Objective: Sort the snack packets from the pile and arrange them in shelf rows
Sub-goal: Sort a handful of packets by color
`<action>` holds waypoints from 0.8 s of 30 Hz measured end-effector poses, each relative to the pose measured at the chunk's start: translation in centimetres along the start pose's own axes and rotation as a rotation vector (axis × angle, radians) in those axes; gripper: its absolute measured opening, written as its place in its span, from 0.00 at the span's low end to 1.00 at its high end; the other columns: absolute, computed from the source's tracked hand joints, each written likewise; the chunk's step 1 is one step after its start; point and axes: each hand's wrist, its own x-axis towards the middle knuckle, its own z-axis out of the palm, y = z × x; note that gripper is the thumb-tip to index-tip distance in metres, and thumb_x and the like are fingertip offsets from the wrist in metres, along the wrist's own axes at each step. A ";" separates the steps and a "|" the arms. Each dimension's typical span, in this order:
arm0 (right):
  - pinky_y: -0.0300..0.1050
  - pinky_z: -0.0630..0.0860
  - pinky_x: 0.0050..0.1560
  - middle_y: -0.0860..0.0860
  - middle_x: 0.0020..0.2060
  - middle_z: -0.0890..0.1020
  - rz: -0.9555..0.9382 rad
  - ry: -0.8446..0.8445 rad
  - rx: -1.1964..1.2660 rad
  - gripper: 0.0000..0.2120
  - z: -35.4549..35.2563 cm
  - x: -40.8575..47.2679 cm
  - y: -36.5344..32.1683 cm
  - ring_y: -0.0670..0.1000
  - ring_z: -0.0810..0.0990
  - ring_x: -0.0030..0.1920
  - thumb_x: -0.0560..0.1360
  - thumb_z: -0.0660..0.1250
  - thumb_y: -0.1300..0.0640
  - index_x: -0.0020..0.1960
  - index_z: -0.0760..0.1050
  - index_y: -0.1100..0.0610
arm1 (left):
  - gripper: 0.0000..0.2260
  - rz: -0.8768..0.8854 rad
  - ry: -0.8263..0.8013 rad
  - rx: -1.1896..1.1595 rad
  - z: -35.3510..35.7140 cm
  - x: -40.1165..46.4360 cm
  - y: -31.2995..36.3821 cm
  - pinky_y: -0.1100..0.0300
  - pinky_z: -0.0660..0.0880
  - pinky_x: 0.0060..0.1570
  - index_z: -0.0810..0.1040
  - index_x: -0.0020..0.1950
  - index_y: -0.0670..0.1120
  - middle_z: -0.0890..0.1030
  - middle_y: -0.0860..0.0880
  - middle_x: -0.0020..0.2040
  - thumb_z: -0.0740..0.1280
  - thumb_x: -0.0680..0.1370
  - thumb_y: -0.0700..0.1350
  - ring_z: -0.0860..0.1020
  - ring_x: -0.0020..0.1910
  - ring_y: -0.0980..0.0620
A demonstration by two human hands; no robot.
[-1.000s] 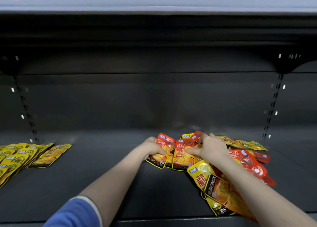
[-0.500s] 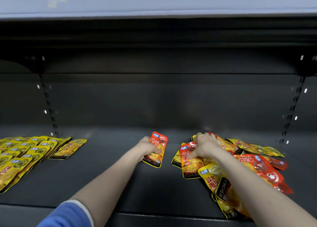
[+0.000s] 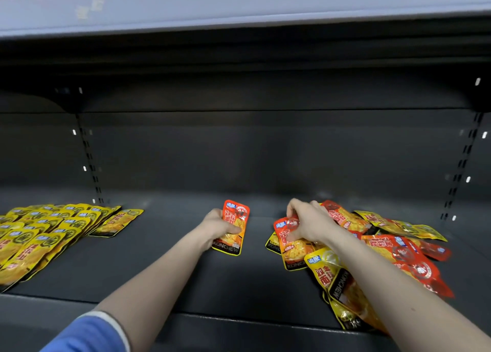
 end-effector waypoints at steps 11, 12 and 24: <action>0.50 0.65 0.59 0.51 0.55 0.78 -0.021 -0.156 -0.188 0.30 -1.1 0.4 0.2 0.56 0.68 0.60 0.63 0.76 0.40 0.59 0.73 0.52 | 0.21 0.002 0.080 -0.028 -0.1 -1.0 -0.5 0.48 0.78 0.54 0.73 0.58 0.39 0.81 0.40 0.53 0.75 0.68 0.32 0.81 0.51 0.40; 0.50 0.66 0.58 0.50 0.54 0.78 -0.052 -0.127 -0.170 0.29 -1.1 0.4 0.3 0.55 0.69 0.59 0.62 0.76 0.41 0.58 0.73 0.51 | 0.21 0.003 0.086 -0.037 -0.1 -1.1 -0.5 0.48 0.78 0.53 0.72 0.58 0.39 0.81 0.40 0.53 0.75 0.68 0.32 0.81 0.51 0.40; 0.54 0.79 0.50 0.58 0.38 0.83 0.070 0.001 0.729 0.14 0.1 1.7 -0.4 0.54 0.81 0.39 0.60 0.78 0.65 0.42 0.78 0.65 | 0.15 0.054 0.114 -0.143 -3.7 -2.4 0.2 0.55 0.78 0.42 0.72 0.58 0.38 0.81 0.43 0.44 0.70 0.72 0.33 0.80 0.39 0.47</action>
